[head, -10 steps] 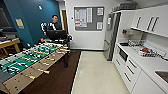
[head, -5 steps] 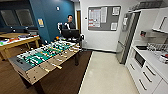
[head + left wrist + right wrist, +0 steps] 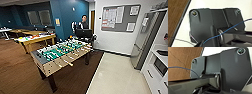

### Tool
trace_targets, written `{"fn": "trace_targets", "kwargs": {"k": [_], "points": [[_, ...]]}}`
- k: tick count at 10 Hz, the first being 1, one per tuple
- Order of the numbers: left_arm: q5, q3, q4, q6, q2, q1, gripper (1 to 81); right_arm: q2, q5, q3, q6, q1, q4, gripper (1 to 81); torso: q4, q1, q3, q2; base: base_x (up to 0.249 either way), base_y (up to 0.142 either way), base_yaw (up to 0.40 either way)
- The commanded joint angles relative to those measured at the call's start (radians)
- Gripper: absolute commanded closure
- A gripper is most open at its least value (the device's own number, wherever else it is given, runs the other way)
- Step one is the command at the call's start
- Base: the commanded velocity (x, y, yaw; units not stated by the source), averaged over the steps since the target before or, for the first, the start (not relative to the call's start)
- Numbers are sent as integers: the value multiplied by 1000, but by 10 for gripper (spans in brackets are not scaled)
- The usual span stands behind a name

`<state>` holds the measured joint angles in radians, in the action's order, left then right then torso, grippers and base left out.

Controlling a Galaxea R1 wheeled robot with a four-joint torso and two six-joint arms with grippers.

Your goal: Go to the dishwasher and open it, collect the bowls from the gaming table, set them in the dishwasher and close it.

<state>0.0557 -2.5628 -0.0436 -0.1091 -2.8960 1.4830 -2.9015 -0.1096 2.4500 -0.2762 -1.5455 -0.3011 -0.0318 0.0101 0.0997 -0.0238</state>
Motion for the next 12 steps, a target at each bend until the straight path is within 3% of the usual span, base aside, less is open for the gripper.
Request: {"fn": "trace_targets", "kwargs": {"k": [1, 12], "points": [[-57, -2, 11, -7, 9, -39, 10, 3, 47, -20, 5, 37, -20, 10, 0, 0, 0, 0, 0, 0, 373], [-60, -4, 11, -9, 3, -39, 10, -4, 54, -14, 5, 37, -24, 10, 0, 0, 0, 0, 0, 0, 373]]}}
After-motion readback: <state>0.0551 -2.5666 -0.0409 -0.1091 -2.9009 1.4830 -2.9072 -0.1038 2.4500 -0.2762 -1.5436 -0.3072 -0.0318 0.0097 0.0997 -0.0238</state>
